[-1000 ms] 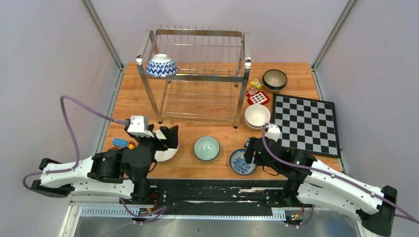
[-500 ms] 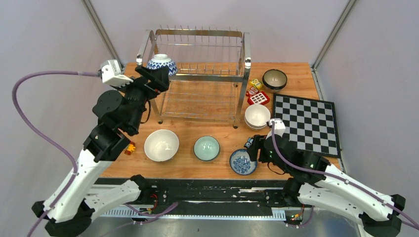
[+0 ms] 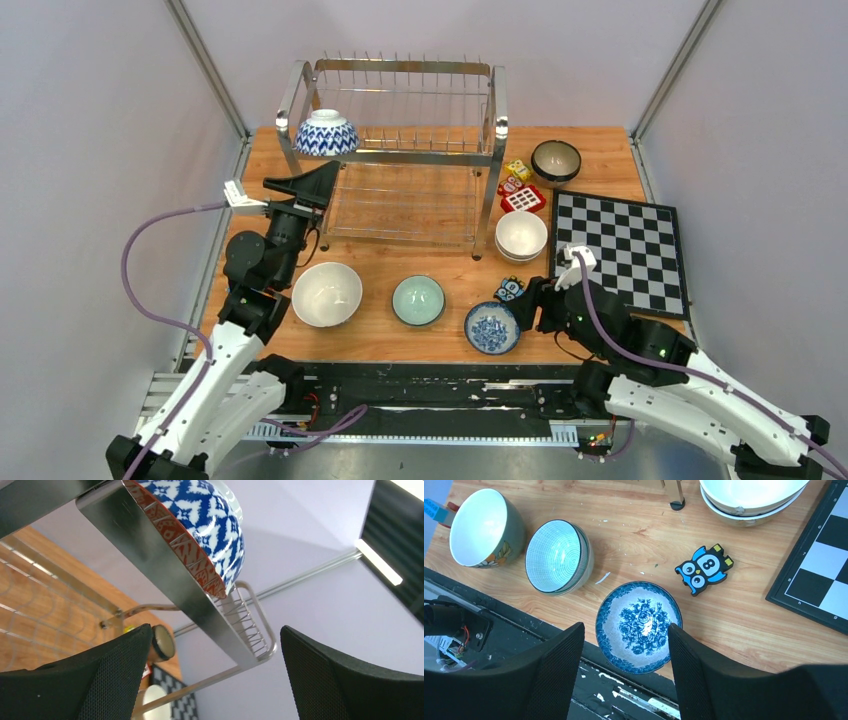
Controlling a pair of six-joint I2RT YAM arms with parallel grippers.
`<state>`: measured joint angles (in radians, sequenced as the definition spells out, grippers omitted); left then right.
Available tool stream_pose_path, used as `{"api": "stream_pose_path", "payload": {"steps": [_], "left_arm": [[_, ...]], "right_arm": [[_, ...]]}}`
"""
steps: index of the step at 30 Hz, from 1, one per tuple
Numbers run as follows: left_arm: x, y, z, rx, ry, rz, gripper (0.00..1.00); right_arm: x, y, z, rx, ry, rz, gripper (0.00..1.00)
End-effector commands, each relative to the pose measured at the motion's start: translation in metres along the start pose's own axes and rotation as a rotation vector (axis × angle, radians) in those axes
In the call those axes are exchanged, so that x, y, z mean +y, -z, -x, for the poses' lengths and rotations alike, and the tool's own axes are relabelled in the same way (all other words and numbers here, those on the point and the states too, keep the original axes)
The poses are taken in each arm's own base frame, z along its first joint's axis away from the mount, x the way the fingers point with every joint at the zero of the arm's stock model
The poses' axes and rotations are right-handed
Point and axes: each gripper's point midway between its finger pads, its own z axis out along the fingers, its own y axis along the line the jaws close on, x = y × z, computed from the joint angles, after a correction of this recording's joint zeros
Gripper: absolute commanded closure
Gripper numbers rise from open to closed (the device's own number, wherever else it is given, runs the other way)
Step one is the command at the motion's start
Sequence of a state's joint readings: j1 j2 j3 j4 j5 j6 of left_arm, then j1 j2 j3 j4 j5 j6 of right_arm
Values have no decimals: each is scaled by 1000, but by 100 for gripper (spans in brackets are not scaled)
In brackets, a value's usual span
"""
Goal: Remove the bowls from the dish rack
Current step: Pick up the bowl from the dish rack.
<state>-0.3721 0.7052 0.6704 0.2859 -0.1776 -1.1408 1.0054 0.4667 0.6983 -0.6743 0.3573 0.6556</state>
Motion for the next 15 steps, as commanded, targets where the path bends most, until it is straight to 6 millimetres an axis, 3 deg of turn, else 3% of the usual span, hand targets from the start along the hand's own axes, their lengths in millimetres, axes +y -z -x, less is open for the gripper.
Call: {"api": "stream_pose_path", "payload": {"steps": [1, 6, 15], "left_arm": [[-47, 4, 23, -86, 172, -238, 0], [-47, 8, 39, -175, 177, -260, 1], [-42, 1, 37, -191, 204, -279, 14]], "right_arm": [[-3, 5, 4, -12, 31, 6, 35], [-2, 6, 8, -26, 39, 4, 35], [-2, 8, 17, -52, 42, -2, 34]]}}
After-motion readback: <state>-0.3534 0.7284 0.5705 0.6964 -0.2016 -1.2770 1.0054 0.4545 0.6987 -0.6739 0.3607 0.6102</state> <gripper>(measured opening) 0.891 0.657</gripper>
